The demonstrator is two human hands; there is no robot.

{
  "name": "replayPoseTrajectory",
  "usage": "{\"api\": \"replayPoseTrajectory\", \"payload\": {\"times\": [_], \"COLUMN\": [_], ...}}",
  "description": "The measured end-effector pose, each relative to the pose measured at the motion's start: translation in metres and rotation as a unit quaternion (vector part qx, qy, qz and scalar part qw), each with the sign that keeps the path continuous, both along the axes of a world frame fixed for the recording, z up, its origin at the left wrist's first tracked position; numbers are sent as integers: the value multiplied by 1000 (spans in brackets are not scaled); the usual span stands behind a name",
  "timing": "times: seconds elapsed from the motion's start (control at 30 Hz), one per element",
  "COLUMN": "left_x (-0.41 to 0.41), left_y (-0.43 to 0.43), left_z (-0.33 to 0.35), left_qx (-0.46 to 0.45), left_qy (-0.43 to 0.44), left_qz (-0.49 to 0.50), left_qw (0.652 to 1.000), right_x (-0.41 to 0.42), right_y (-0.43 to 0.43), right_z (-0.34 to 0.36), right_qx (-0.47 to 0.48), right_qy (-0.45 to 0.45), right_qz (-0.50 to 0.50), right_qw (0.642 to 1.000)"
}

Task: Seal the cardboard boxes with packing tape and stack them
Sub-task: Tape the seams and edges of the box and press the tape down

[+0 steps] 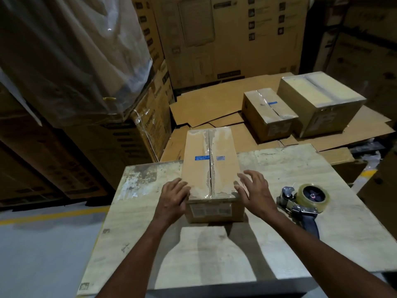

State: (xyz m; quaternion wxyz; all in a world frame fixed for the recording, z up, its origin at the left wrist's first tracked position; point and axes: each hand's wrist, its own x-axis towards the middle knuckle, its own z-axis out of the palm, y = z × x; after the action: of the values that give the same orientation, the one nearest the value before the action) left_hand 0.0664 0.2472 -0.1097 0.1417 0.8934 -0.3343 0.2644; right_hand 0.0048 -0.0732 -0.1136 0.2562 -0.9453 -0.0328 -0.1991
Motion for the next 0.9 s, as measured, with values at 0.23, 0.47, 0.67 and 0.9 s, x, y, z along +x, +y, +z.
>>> {"api": "replayPoseTrajectory", "payload": {"times": [0.23, 0.47, 0.67, 0.9], "left_x": [58, 109, 127, 111], "left_y": [-42, -57, -63, -72], "left_z": [38, 29, 6, 17], "left_qx": [-168, -137, -62, -57], "left_qy": [273, 394, 434, 436], "left_qz": [212, 229, 200, 200], "left_qw": [923, 880, 876, 876], "right_x": [76, 126, 132, 120], "right_y": [23, 22, 23, 29], "right_z": [37, 25, 13, 32], "right_qx": [70, 86, 103, 167], "right_qy": [218, 267, 304, 286], "right_qz": [-86, -103, -73, -78], "right_qw": [970, 954, 944, 940]}}
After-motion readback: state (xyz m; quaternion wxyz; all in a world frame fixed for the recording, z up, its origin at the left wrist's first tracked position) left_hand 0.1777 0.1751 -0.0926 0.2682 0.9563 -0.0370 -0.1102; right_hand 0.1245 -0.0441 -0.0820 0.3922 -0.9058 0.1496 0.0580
